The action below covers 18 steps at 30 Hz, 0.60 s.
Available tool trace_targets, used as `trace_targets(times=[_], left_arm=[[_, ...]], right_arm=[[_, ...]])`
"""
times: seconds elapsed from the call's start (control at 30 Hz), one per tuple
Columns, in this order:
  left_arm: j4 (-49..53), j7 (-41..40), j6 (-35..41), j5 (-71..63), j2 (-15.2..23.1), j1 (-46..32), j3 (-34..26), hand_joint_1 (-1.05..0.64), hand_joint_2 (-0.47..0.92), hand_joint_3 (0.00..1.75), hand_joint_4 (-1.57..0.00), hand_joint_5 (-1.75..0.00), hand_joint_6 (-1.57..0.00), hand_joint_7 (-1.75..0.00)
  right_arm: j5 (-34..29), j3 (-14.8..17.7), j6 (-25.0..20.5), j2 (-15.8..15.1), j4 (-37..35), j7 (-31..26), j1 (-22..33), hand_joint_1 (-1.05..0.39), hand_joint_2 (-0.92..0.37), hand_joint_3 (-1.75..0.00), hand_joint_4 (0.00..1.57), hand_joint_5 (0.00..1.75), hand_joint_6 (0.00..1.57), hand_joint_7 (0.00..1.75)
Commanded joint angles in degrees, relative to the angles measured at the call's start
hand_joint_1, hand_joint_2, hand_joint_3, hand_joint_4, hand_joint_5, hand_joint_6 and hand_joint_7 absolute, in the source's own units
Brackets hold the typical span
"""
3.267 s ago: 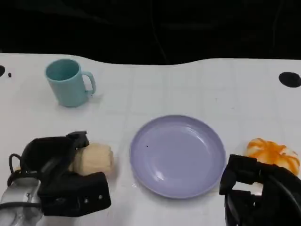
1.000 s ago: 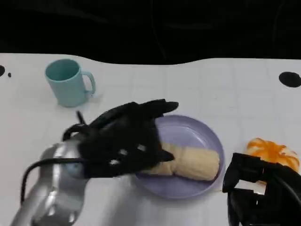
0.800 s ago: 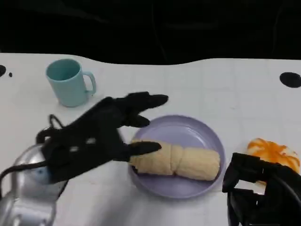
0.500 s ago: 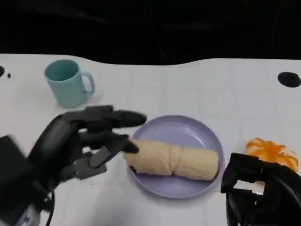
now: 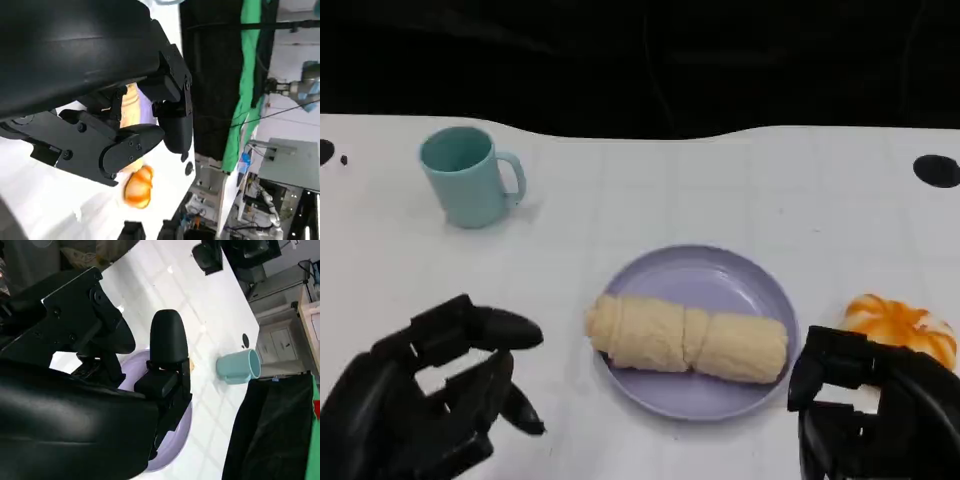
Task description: Grasp the towel on the left side of the plate with the left hand and place it into the plate.
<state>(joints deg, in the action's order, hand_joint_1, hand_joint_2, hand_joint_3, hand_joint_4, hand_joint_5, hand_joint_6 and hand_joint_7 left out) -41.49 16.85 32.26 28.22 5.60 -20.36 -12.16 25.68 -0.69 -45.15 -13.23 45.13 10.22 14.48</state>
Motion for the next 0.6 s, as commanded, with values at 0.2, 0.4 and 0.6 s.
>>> trace_targets(times=[0.2, 0.4, 0.6], left_arm=[[4.83, -1.49, 1.01, 2.58, 0.96, -0.65, -0.3, -0.2, 0.76, 0.8, -0.69, -1.74, -0.67, -1.51], [7.08, -0.62, -0.4, 3.56, 1.31, -0.18, -0.05, -0.23, 0.69, 0.83, -0.72, -1.75, -0.69, -1.5], [7.43, -0.47, -1.25, 3.69, 1.83, -0.44, 0.33, -0.21, 0.66, 0.85, -0.75, -1.74, -0.74, -1.44]], right_arm=[[-0.41, 1.28, 2.86, -1.23, -2.25, 2.04, 0.12, 0.04, -0.52, -1.43, 0.82, 1.75, 0.68, 1.62], [-0.98, 1.16, 4.18, -1.38, -2.73, 2.46, 0.77, 0.04, -0.54, -1.41, 0.83, 1.75, 0.66, 1.62], [-1.41, 0.87, 5.13, -1.38, -3.03, 2.72, 1.29, 0.04, -0.53, -1.41, 0.83, 1.75, 0.66, 1.63]])
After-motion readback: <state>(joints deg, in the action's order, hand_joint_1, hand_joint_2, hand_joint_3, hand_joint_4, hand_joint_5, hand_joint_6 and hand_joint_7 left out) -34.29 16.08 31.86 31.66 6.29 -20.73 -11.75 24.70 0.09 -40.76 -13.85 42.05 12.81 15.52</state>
